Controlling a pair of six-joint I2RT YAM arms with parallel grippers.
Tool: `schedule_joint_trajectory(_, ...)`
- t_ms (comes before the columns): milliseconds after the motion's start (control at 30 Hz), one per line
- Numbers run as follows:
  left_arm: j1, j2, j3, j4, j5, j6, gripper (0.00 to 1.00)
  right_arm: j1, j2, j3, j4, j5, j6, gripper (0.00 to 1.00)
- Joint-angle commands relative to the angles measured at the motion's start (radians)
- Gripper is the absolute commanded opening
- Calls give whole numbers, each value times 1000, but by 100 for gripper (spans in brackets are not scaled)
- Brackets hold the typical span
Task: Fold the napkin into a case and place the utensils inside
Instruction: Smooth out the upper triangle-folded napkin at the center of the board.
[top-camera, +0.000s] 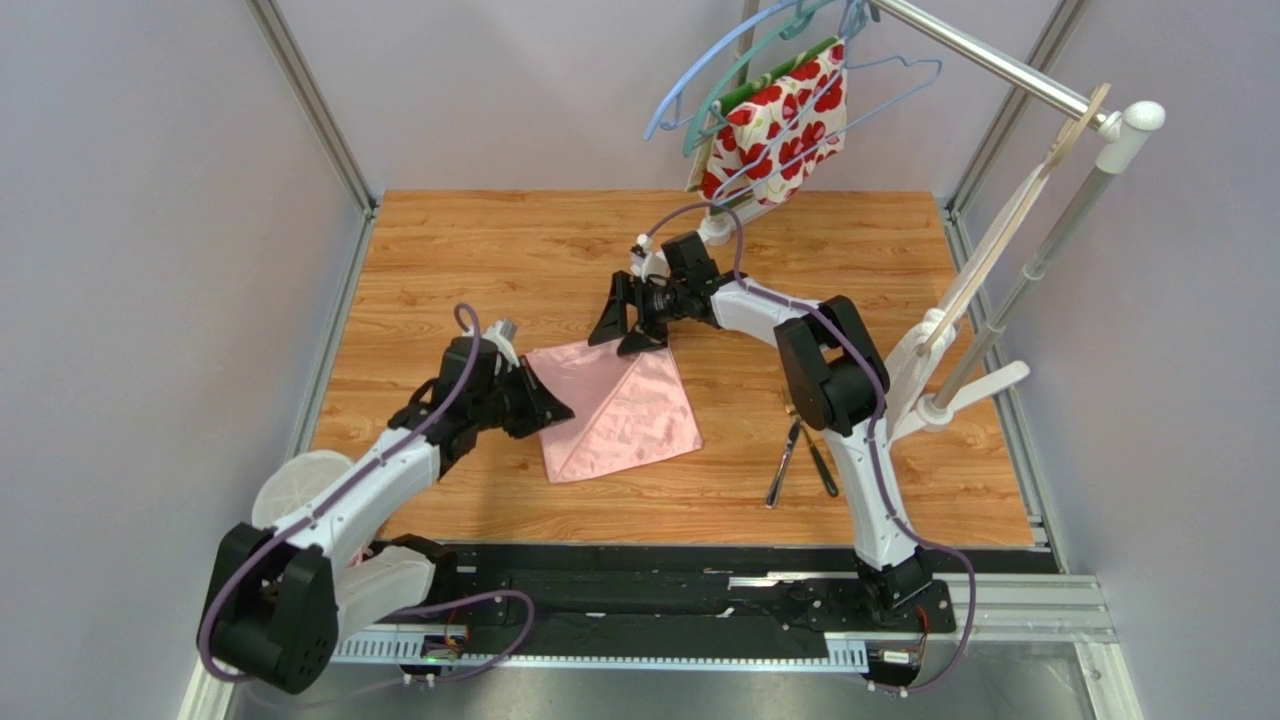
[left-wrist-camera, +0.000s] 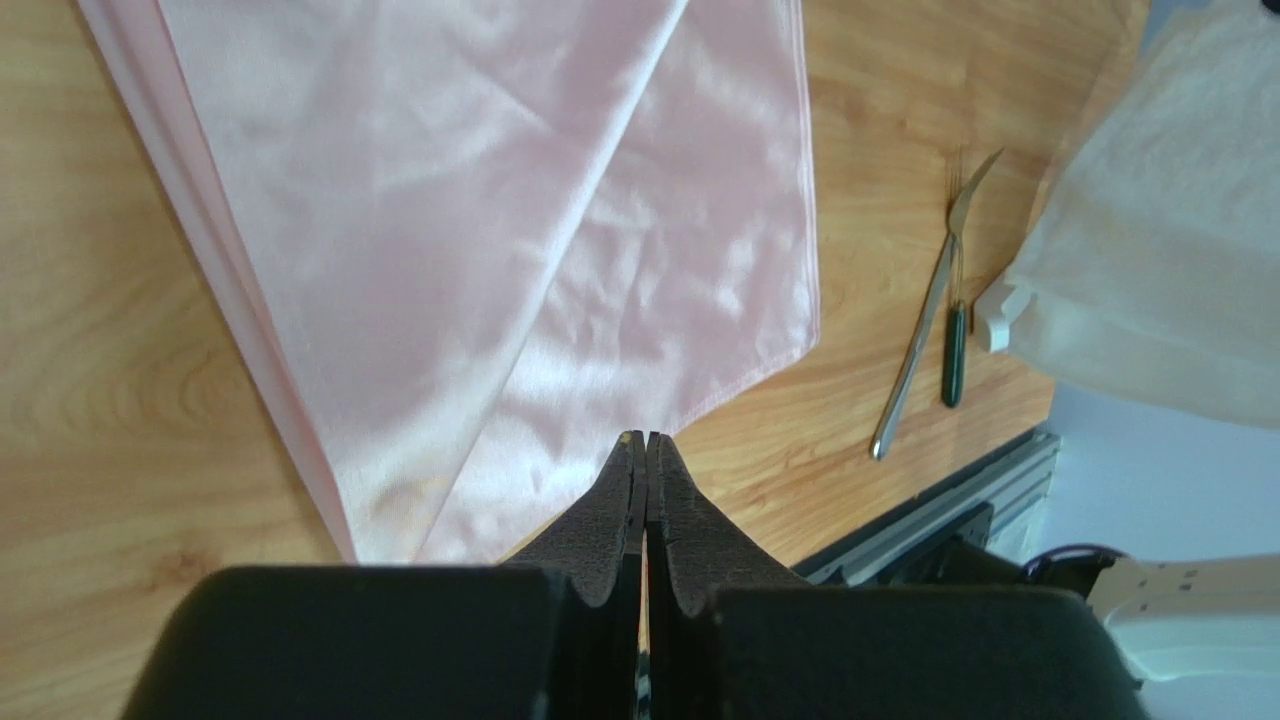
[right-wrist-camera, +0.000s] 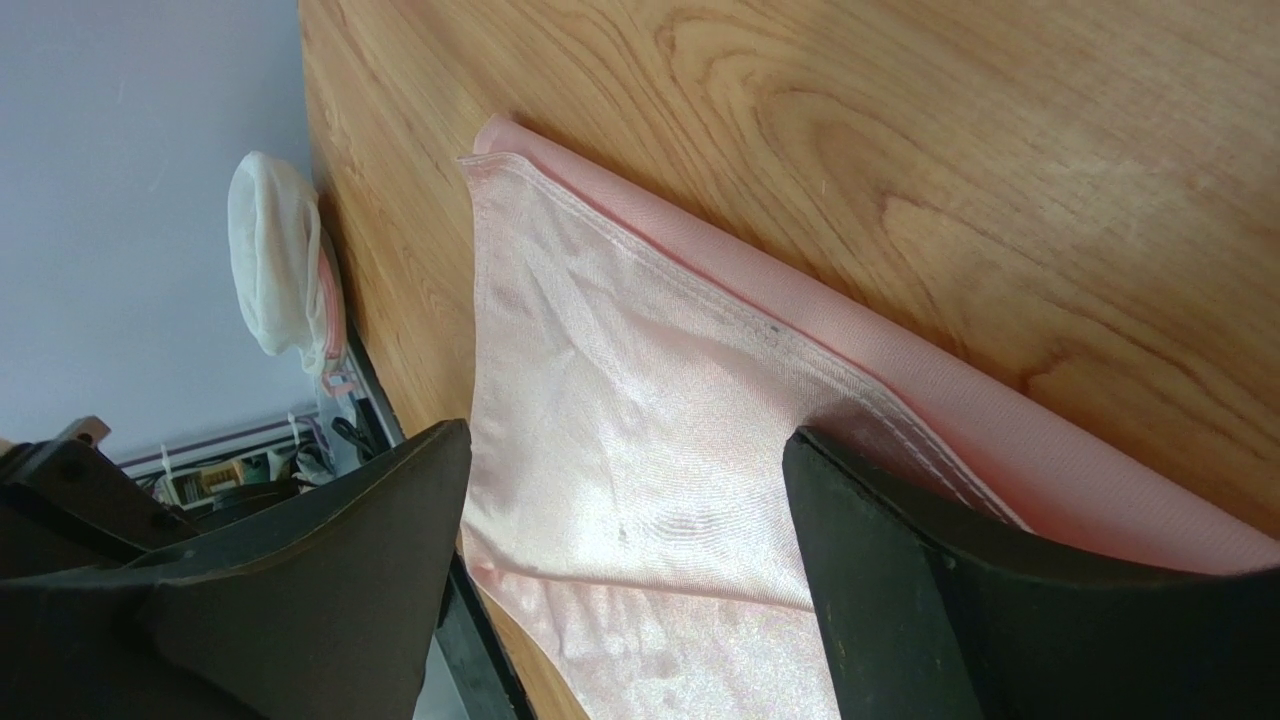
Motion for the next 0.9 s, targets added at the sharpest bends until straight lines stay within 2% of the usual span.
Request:
schedule_joint_trajectory(0, 45, 148, 113, 29, 23, 78, 0, -28, -12, 6, 3, 54, -20, 84)
schedule_joint_trajectory(167, 61, 332, 283, 41, 63, 184, 0, -68, -40, -73, 18, 119, -20, 84)
schedule_joint_trajectory(300, 61, 455, 368, 73, 180, 224, 0, -110, -136, -206, 24, 214, -21, 84)
schedule_joint_trajectory(400, 61, 493, 336, 139, 212, 201, 0, -145, -200, -283, 24, 273, -38, 84)
schedule_joint_trajectory(533, 61, 498, 270, 231, 215, 149, 0, -186, -221, -304, 26, 256, -61, 84)
schedule_joint_trajectory(667, 61, 490, 230, 254, 186, 145, 0, -187, -210, -275, 27, 209, -60, 84)
schedule_joint_trajectory(867, 78, 463, 273, 38, 1, 204, 0, -183, -195, -243, 13, 187, -64, 84)
